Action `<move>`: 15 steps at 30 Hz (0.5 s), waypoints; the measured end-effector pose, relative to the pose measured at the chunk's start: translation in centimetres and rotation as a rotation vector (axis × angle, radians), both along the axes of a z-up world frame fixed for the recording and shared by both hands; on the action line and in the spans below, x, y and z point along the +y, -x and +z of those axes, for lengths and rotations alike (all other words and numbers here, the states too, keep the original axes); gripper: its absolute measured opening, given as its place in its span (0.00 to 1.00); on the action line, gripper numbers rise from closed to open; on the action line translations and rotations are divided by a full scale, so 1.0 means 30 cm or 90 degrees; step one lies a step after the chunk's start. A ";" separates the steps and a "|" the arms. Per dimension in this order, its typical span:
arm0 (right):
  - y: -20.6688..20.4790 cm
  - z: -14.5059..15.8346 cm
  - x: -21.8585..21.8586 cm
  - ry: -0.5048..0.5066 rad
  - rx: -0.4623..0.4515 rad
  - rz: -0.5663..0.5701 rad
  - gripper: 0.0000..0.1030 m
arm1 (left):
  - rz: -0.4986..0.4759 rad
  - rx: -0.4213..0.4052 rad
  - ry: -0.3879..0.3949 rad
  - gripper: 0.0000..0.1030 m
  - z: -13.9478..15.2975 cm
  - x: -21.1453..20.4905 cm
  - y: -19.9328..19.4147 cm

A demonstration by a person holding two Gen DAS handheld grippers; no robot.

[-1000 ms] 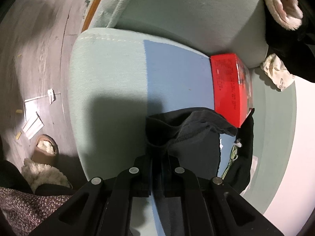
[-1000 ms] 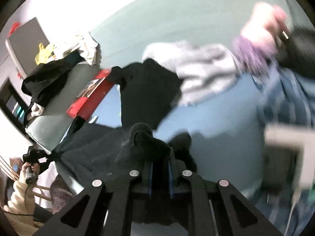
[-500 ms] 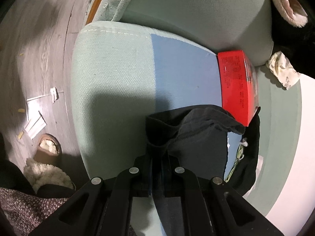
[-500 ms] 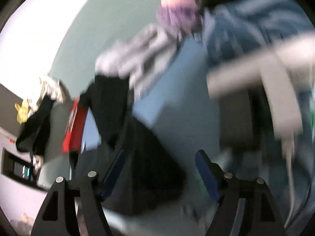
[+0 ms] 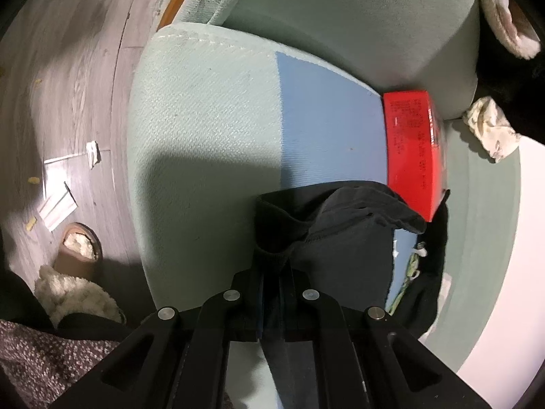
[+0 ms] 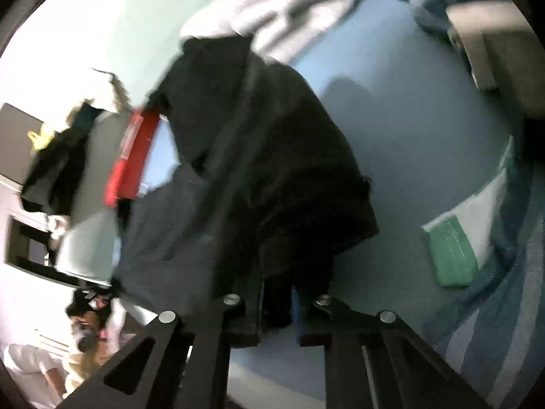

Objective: Fold clothes

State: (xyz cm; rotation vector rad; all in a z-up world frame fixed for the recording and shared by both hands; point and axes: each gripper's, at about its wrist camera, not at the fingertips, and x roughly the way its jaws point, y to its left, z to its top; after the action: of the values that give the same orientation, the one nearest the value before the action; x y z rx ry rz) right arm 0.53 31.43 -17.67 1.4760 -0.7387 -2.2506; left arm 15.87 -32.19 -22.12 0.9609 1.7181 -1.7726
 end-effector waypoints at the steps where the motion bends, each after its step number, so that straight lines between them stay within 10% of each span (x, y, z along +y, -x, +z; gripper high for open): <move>1: -0.014 0.046 0.014 0.008 0.018 -0.007 0.11 | -0.003 0.001 0.002 0.06 0.006 0.002 0.000; 4: -0.051 0.221 0.106 -0.044 0.070 -0.030 0.10 | -0.029 -0.025 0.026 0.06 0.016 0.018 0.013; 8: -0.110 0.203 0.143 -0.179 -0.035 -0.016 0.10 | -0.038 -0.040 0.031 0.06 0.003 0.029 0.014; 12: -0.124 0.246 0.122 -0.213 0.016 -0.031 0.46 | -0.043 -0.045 0.032 0.06 0.011 0.033 0.017; 15: -0.087 0.336 0.106 -0.223 0.083 -0.035 0.54 | -0.050 -0.045 0.031 0.06 0.014 0.031 0.014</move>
State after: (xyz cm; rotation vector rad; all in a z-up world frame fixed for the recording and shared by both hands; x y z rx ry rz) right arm 3.15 34.61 -7.58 1.4491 -0.3621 -2.5902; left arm 15.45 -31.27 -21.70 1.0700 1.6075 -1.7994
